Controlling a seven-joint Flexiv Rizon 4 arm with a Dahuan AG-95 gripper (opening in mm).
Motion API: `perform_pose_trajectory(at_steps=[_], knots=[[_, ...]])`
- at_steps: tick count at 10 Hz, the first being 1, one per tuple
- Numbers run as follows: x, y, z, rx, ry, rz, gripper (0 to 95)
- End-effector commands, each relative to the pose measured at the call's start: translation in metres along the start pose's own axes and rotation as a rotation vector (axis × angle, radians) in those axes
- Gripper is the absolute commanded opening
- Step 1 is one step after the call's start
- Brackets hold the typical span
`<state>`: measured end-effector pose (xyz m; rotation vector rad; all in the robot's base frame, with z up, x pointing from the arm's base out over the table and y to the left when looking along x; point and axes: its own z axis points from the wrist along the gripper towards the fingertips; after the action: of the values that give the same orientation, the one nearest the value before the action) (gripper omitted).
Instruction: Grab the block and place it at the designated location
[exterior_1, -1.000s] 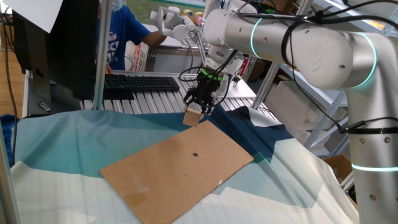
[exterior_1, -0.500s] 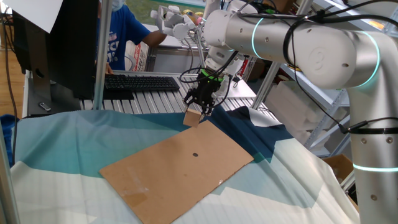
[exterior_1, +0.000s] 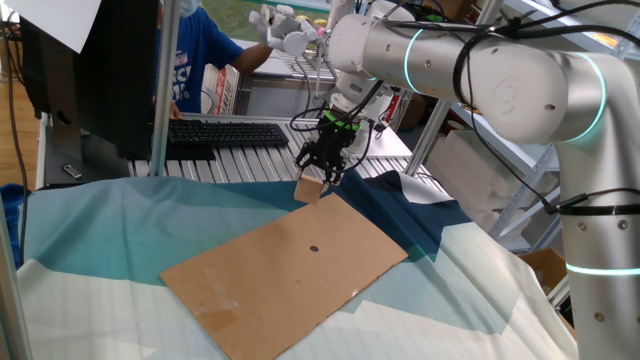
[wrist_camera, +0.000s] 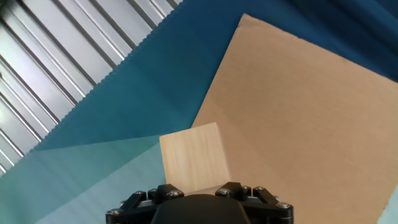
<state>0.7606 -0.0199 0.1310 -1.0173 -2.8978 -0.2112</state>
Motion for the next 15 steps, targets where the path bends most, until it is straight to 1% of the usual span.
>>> perform_pose_trajectory(at_steps=[1,3,6,9,11,12,13,14,15], knots=[[-0.0008,0.0005,0.0000,0.007,0.001,-0.010,0.0],[-0.0008,0.0005,0.0000,0.012,-0.003,-0.008,0.0],[-0.0008,0.0005,0.0000,0.023,0.004,-0.010,0.0],[-0.0008,0.0005,0.0000,0.023,0.009,-0.017,0.0],[-0.0008,0.0005,0.0000,0.019,0.002,-0.029,0.0],[-0.0008,0.0005,0.0000,0.027,-0.015,-0.031,0.0],[-0.0008,0.0005,0.0000,0.025,-0.015,-0.032,0.0],[-0.0008,0.0005,0.0000,0.020,-0.006,-0.025,0.0],[-0.0008,0.0005,0.0000,0.020,-0.005,-0.022,0.0]])
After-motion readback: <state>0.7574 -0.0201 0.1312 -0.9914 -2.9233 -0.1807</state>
